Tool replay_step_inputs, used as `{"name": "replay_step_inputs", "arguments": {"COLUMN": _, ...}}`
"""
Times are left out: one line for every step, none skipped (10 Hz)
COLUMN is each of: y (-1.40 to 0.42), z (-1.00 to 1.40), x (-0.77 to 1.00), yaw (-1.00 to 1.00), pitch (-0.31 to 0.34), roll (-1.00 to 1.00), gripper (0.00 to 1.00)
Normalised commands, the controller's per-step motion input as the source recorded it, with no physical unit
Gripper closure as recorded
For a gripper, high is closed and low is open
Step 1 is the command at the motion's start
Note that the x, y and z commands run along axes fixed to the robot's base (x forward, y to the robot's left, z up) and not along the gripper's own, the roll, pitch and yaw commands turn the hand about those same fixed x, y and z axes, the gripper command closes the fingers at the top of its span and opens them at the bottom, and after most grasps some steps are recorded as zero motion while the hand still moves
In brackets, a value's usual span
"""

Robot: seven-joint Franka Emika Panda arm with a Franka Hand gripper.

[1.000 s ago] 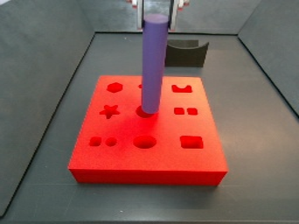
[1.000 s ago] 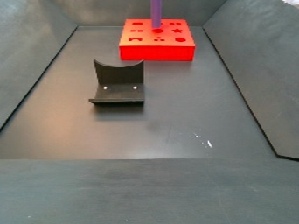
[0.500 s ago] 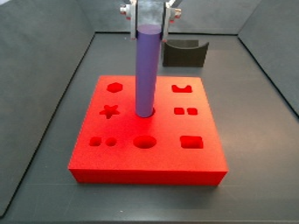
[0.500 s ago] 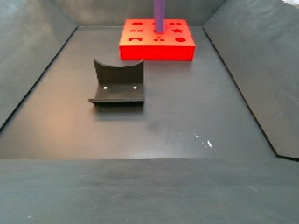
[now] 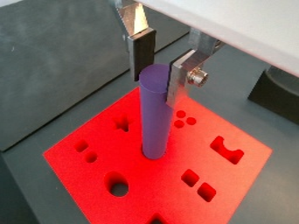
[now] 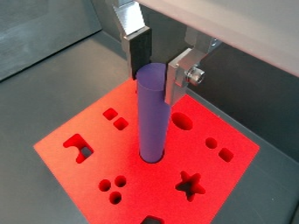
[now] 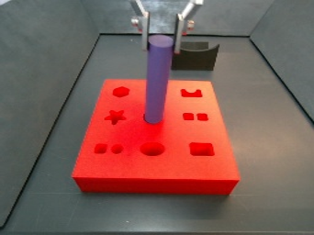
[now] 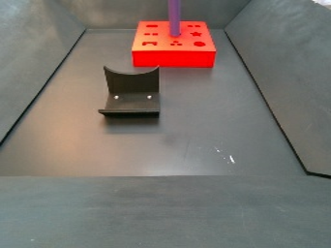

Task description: Insert the round object.

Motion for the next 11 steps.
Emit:
{"name": "replay_step_inputs", "arguments": {"y": -0.03, "z": -0.17, "x": 0.00, "yaw": 0.00, "pitch": 0.000, "roll": 0.03, "gripper": 1.00}}
{"name": "replay_step_inputs", "arguments": {"y": 0.00, "z": -0.33, "x": 0.00, "yaw": 0.00, "pitch": -0.010, "roll": 0.08, "gripper": 1.00}}
{"name": "replay_step_inputs", "arguments": {"y": 0.00, "z": -0.64, "x": 0.00, "yaw": -0.02, "pitch": -0.037, "roll": 0.09, "gripper": 1.00}}
{"name": "replay_step_inputs", "arguments": {"y": 0.00, "z": -0.78, "x": 0.00, "yaw": -0.03, "pitch": -0.044, "roll": 0.09, "gripper": 1.00}}
{"name": "replay_step_inputs", "arguments": {"y": 0.00, "z": -0.83, "x": 0.00, "yaw": -0.03, "pitch": -0.053, "roll": 0.09, "gripper": 1.00}}
{"name": "replay_step_inputs", "arguments": {"y": 0.01, "z": -0.86, "x": 0.00, "yaw": -0.04, "pitch": -0.069, "roll": 0.11, "gripper": 1.00}}
{"name": "replay_step_inputs", "arguments": {"y": 0.00, "z": -0.89, "x": 0.00, "yaw": -0.13, "pitch": -0.099, "roll": 0.10, "gripper": 1.00}}
{"name": "replay_step_inputs", "arguments": {"y": 0.00, "z": -0.78, "x": 0.00, "yaw": -0.20, "pitch": -0.100, "roll": 0.08, "gripper": 1.00}}
{"name": "replay_step_inputs", "arguments": {"y": 0.00, "z": 0.00, "x": 0.06, "yaw": -0.03, "pitch": 0.057, "roll": 0.00, "gripper": 1.00}}
{"name": "replay_step_inputs", "arguments": {"y": 0.00, "z": 0.00, "x": 0.00, "yaw": 0.00, "pitch": 0.004, "roll": 0.00, "gripper": 1.00}}
{"name": "replay_step_inputs", "arguments": {"y": 0.00, "z": 0.00, "x": 0.00, "yaw": 0.00, "pitch": 0.000, "roll": 0.00, "gripper": 1.00}}
